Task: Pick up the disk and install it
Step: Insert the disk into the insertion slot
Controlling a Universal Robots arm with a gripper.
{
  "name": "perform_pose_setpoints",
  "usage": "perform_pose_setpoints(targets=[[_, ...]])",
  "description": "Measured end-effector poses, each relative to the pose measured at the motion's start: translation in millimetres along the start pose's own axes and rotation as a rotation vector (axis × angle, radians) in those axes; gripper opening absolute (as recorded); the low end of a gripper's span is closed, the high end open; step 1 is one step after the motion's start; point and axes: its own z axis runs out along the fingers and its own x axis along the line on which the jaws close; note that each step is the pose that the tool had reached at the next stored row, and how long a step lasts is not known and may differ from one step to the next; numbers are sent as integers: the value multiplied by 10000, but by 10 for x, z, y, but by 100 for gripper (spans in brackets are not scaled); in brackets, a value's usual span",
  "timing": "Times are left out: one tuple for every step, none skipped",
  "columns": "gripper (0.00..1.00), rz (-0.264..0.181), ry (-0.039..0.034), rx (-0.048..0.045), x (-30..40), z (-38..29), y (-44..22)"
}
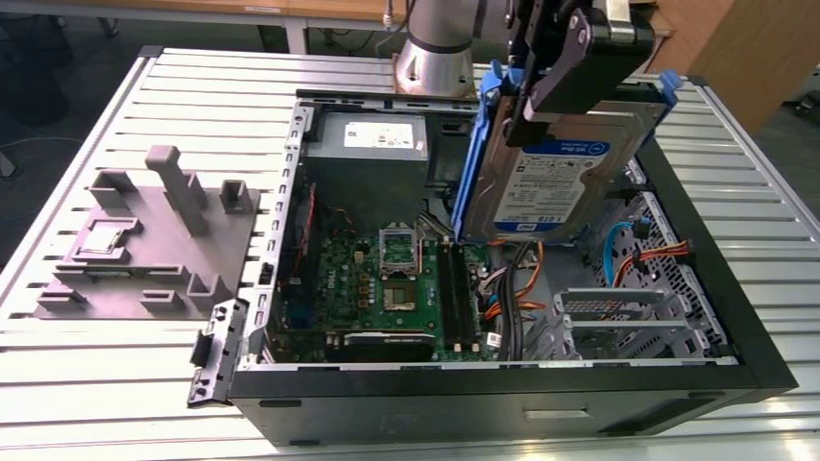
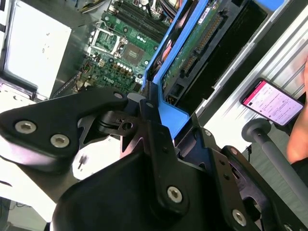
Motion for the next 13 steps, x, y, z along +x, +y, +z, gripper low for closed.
perform_pose_setpoints(targets=[[36,0,0,0,0,3,-15],[36,1,1,0,1,6,-32],[36,2,2,0,3,8,-49],[36,2,2,0,8,11,-64],[36,3,2,0,15,14,-77],[36,4,-1,0,27,17,-90],[36,5,0,0,39,18,-102],[36,6,-1,0,54,19,-113],[36,8,0,0,69,20,-122],[36,11,0,0,83,21,-131],[36,15,0,0,96,21,-139],[36,18,1,0,110,22,-149],[36,22,0,1,122,23,-157]])
